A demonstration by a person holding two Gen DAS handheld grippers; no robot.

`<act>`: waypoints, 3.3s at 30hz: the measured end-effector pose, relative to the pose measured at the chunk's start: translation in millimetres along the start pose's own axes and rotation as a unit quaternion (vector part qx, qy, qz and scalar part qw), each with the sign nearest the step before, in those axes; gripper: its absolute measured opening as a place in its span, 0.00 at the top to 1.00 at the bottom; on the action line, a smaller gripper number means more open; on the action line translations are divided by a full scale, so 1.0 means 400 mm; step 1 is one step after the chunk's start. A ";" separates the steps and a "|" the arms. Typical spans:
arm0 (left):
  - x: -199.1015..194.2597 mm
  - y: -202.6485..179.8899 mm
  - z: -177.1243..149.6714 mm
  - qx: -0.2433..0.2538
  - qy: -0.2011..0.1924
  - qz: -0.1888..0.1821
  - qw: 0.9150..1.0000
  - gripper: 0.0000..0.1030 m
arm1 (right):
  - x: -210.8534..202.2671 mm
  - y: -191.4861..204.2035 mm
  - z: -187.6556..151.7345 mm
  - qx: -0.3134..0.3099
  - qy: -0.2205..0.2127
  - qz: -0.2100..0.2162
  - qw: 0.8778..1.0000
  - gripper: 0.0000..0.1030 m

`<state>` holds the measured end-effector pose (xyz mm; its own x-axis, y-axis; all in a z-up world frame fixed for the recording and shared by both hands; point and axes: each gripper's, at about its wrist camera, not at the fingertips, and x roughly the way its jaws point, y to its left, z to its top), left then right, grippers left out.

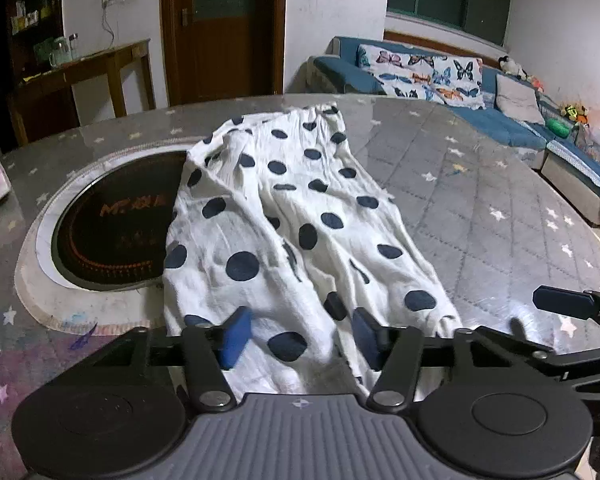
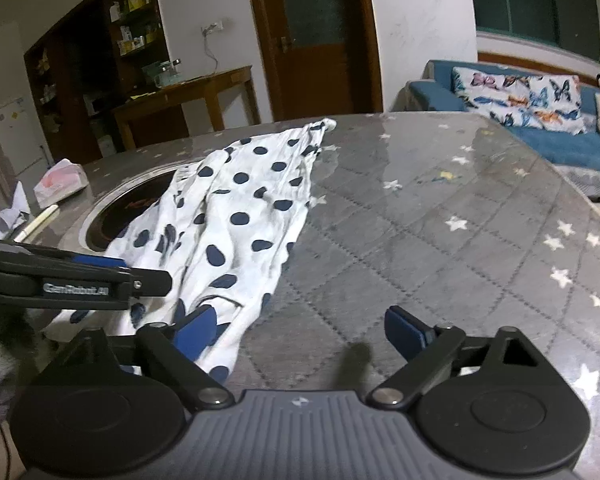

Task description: Fold clothes

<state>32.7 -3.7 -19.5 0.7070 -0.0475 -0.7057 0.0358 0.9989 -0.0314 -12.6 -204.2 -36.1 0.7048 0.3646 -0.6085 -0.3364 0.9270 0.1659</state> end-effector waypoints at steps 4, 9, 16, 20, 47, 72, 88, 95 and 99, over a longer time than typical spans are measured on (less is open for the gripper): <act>0.011 0.019 0.002 -0.007 0.008 -0.007 1.000 0.65 | 0.005 0.009 0.009 -0.001 0.006 0.021 1.000 0.21; 0.006 0.048 0.009 -0.024 0.009 -0.027 0.999 0.84 | 0.017 0.030 0.017 -0.001 0.020 0.056 0.998 0.27; -0.049 0.111 0.020 -0.060 -0.018 -0.031 0.998 0.92 | 0.033 0.053 0.006 -0.012 0.040 0.075 0.996 0.45; -0.088 0.164 0.019 -0.089 -0.035 -0.019 0.995 0.93 | 0.034 0.046 0.006 -0.005 0.043 0.079 0.996 0.61; -0.200 0.338 -0.144 -0.154 0.005 0.009 0.988 0.88 | -0.028 0.006 0.012 -0.018 0.061 0.121 0.991 0.76; -0.064 0.252 -0.054 -0.095 0.026 -0.066 0.993 0.80 | 0.332 -0.070 0.375 0.000 0.040 0.079 0.996 0.66; -0.035 0.253 -0.051 -0.087 0.032 -0.093 0.991 0.71 | 0.614 -0.081 0.464 0.032 0.063 0.080 0.994 0.87; -0.035 0.258 -0.051 -0.087 0.029 -0.100 0.991 0.71 | 0.516 -0.091 0.502 -0.007 0.029 0.042 0.999 0.97; -0.034 0.261 -0.053 -0.086 0.027 -0.103 0.991 0.71 | 0.434 -0.105 0.521 -0.043 0.013 0.000 0.999 0.97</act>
<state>12.0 101.3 -28.1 0.6574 -0.2555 -0.7089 0.0515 0.9538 -0.2960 254.0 -161.6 12.8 0.6882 0.3616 -0.6290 -0.3901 0.9154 0.0995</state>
